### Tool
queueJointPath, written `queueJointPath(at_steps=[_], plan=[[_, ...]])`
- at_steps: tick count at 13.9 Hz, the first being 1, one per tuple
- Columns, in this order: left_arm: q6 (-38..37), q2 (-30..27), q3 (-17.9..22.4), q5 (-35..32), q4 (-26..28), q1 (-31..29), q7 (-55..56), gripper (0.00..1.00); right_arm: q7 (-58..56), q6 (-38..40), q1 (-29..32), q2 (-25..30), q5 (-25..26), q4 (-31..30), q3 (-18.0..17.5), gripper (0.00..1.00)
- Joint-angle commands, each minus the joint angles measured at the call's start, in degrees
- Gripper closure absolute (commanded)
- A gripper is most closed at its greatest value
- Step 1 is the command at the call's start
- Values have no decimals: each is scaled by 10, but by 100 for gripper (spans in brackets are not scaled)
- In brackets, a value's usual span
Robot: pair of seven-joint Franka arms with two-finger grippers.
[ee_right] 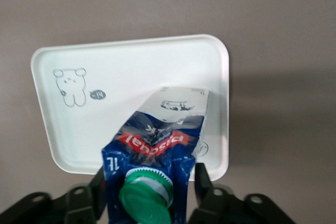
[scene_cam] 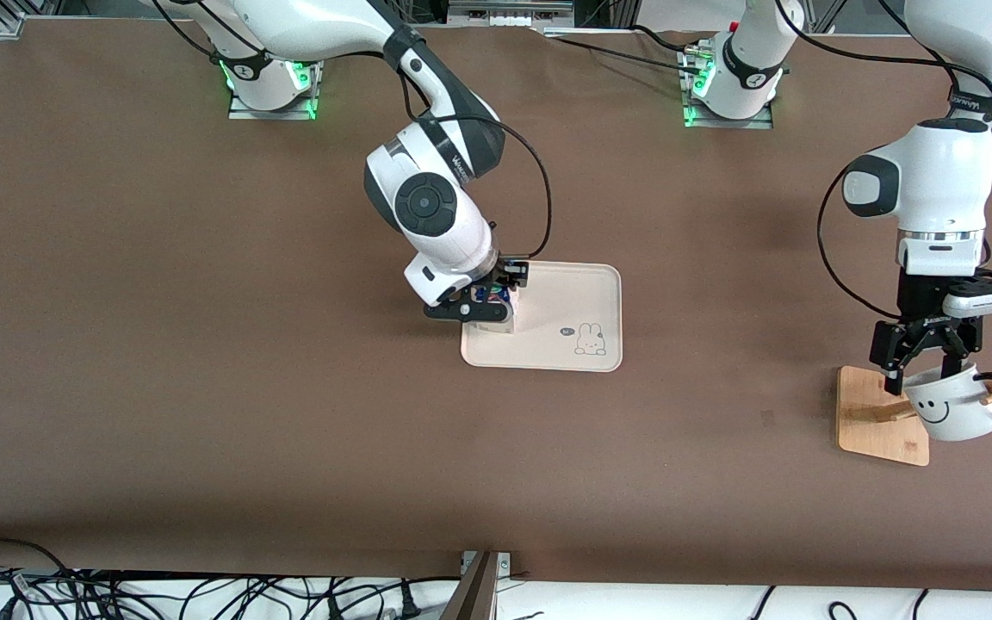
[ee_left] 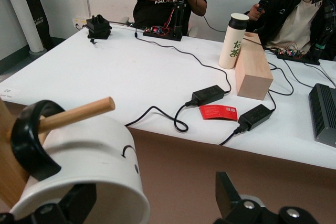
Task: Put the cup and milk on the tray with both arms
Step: 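Grasp and carry the milk carton with the right gripper onto the tray, then release the carton on the tray and withdraw the right gripper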
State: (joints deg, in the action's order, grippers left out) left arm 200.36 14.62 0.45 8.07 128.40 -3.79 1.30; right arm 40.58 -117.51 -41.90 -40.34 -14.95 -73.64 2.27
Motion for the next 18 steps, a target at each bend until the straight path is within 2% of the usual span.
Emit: queueJointPath(at_steps=[1, 5, 9, 13, 14, 18], plan=[[3, 5, -1, -14, -27, -1, -16, 0, 34, 40, 1, 17, 9, 30, 7, 0], [3, 7, -1, -10, -28, -1, -16, 0, 19, 131, 11, 90, 11, 53, 63, 0], [3, 17, 1, -5, -26, -2, -6, 0, -147, 278, 15, 160, 3, 47, 207, 0], [2, 31, 3, 29, -21, -7, -3, 0, -339, 308, 16, 260, 3, -24, 319, 0], [2, 30, 3, 30, -21, -7, -3, 0, -357, 315, 16, 277, 4, -35, 336, 0], [2, 33, 3, 57, -23, -7, 0, 0, -361, 334, 15, 328, 25, -79, 357, 0]])
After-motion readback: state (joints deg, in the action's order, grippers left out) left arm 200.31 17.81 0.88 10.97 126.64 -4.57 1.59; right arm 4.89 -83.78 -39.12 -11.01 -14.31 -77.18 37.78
